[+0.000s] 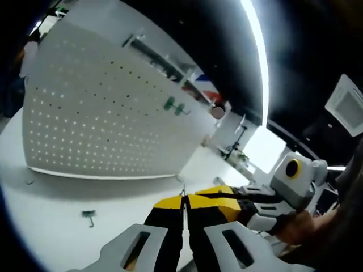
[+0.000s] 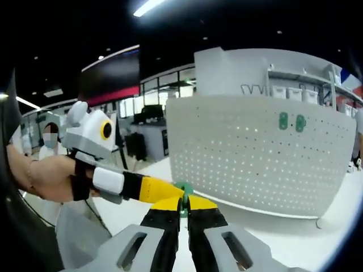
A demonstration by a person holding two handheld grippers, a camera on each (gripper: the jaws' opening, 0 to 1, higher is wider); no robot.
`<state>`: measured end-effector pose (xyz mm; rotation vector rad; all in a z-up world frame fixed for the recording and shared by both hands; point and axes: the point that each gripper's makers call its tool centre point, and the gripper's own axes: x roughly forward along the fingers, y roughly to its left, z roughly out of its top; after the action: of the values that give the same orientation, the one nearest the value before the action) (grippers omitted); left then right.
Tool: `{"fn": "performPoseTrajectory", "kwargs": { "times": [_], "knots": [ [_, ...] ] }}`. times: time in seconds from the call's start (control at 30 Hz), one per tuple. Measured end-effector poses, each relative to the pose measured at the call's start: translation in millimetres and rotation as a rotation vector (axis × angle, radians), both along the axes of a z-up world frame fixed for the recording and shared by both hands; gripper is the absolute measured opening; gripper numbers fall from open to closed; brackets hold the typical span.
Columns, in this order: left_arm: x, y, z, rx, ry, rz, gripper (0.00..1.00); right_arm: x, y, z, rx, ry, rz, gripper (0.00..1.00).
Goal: Insert the hook assembly into the mounting plate slot until the hook locks in place.
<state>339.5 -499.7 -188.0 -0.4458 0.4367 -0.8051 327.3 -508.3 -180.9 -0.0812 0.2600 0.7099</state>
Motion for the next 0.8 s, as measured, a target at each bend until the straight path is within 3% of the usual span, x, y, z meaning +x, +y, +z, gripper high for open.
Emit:
{"fn": "performPoseTrajectory", "kwargs": {
  "times": [0.17,0.3,0.37,0.43,0.53,0.63,0.7,0.8],
  "knots": [
    [-1.9,1.5,-0.8,0.002,0.003,0.0,0.01,-2.7,2.3,0.1,-0.035,-0.038,0.023,0.0],
    [-3.1,2.4,-2.4,-0.004,0.006,0.005,0.01,-1.5,1.7,-2.2,0.033,0.029,0.014,0.0],
    [-4.1,2.0,-2.6,0.012,-0.028,-0.001,0.01,-1.1,1.1,-3.6,0.038,0.043,0.011,0.0],
    [-4.5,2.1,-4.1,0.065,-0.099,-0.017,0.01,-1.2,1.0,-7.0,0.051,0.066,0.004,0.0],
    [-7.8,1.9,-8.2,0.121,-0.142,-0.025,0.02,-3.0,2.1,-12.4,0.045,0.08,0.009,0.0],
    [-9.1,2.1,-10.5,0.109,-0.126,-0.033,0.02,-4.6,1.6,-15.7,0.047,0.094,0.008,0.0],
    [-10.9,2.9,-12.6,0.062,-0.066,-0.037,0.02,-5.7,2.4,-16.6,0.054,0.1,0.009,0.0],
    [-9.9,5.5,-11.3,0.048,-0.075,-0.038,0.02,-5.4,2.9,-15.6,0.055,0.095,0.008,0.0]
  ]
}}
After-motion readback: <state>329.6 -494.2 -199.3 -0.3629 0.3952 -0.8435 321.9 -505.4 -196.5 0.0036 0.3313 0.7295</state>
